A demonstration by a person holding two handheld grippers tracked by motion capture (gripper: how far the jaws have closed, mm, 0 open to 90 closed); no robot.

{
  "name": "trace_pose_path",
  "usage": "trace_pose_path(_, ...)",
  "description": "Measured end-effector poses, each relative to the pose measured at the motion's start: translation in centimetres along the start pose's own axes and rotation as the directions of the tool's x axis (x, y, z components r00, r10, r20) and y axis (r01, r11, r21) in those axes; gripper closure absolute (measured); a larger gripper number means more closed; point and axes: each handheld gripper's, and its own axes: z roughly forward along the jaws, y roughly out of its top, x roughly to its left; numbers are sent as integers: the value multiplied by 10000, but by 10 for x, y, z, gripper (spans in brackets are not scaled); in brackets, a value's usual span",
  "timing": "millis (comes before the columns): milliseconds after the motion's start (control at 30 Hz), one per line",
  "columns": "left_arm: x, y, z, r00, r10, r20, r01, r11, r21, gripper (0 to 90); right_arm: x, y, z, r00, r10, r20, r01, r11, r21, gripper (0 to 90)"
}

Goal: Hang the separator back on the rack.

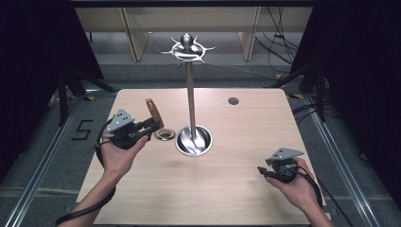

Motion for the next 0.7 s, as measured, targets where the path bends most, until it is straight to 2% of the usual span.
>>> trace_pose_path(233,-12,11,3,9992,233,310,-227,9995,-199,701,-1,0,0,10000,-88,2,88,10000,-23,561)
trace_pose_path(700,-24,27,7,9973,453,577,-420,9975,-565,701,-1,0,0,9999,-162,19,162,9999,-6,559)
